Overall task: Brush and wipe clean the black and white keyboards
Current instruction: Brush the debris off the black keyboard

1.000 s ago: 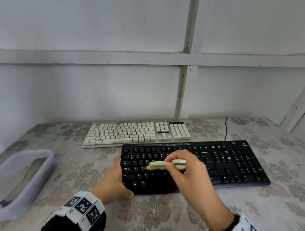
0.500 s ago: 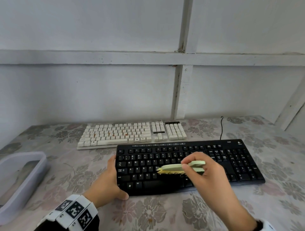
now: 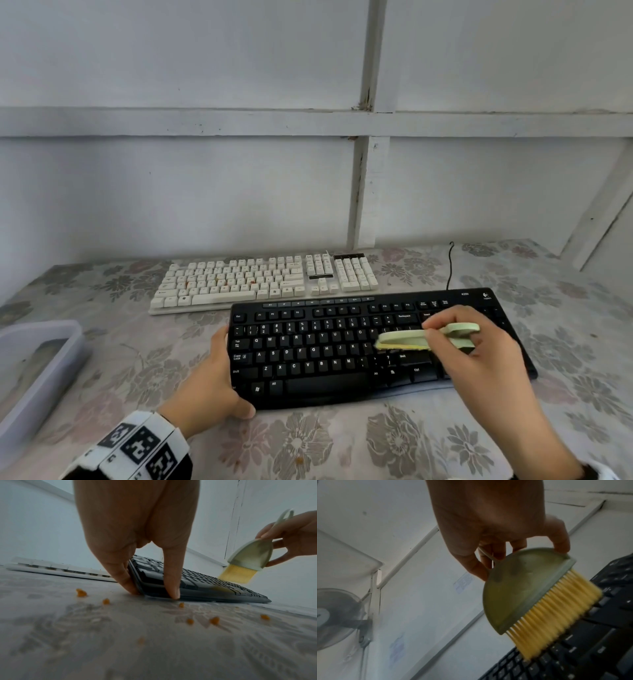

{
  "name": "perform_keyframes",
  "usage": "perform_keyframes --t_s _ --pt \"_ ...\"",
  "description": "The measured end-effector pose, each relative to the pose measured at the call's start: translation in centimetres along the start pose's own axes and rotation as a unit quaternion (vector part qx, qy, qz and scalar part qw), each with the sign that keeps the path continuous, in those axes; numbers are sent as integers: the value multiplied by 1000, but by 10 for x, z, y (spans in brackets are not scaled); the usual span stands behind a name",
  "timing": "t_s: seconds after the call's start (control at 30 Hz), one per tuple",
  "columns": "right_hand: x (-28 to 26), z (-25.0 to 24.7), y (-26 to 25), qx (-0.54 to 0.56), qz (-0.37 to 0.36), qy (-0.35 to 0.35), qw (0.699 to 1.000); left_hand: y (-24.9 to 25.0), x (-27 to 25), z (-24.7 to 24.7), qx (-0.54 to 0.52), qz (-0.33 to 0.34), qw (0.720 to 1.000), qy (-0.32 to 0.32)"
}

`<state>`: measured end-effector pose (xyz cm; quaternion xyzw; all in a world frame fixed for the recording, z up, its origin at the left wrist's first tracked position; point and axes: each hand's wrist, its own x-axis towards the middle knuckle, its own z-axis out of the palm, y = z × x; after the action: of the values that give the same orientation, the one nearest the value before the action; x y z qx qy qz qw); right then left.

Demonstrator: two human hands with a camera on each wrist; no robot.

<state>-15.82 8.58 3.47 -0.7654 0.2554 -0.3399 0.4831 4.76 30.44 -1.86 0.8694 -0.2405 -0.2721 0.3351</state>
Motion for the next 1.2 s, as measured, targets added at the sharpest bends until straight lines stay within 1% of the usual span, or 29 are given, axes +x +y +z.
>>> perform_keyframes --t_s 0.07,0.13,0.17,0.2,0.33,0.4,0.5,0.63,0.7,0.87,0.93,0.97,1.03,1.1,1.17,1.2 --pt "-4 4 -4 27 -9 -35 999 2 -1 0 6 0 1000 3" --pt "-7 9 1 3 -24 -60 998 4 -3 0 7 0 1000 5" --pt "-8 10 4 -16 -29 -60 998 4 -3 0 5 -2 1000 6" --pt "-7 8 9 -36 -32 -51 998 4 -3 0 3 -4 1000 6" --pt "1 -16 17 -80 -18 22 996 4 -3 0 0 -9 1000 7" --pt "4 -26 15 -54 -16 35 998 4 -3 1 -1 -10 1000 8" --pt "4 -28 15 12 -7 10 1000 4 -3 1 -1 -6 1000 10" --pt "0 -19 21 1 -16 -31 999 3 -2 2 -3 -9 1000 9" --pt "1 -25 27 -19 -18 -17 1000 2 -1 2 -4 -9 1000 11" --pt "19 -62 45 -77 6 71 994 0 0 2 -1 -3 1000 15" --pt "25 -74 48 -82 6 94 992 -1 0 2 -4 -1 1000 16" --pt "28 -78 51 -68 5 92 993 0 0 2 -6 -1 1000 16" --pt "29 -82 54 -23 4 62 998 -1 -1 3 -5 2 1000 16" --pt "28 -85 52 7 18 28 999 -1 -1 2 -4 6 1000 18" --pt "27 -93 57 -8 24 39 999 -1 -1 2 -6 4 1000 17" --pt "28 -98 56 -11 26 57 998 -1 -1 2 -7 4 1000 16"
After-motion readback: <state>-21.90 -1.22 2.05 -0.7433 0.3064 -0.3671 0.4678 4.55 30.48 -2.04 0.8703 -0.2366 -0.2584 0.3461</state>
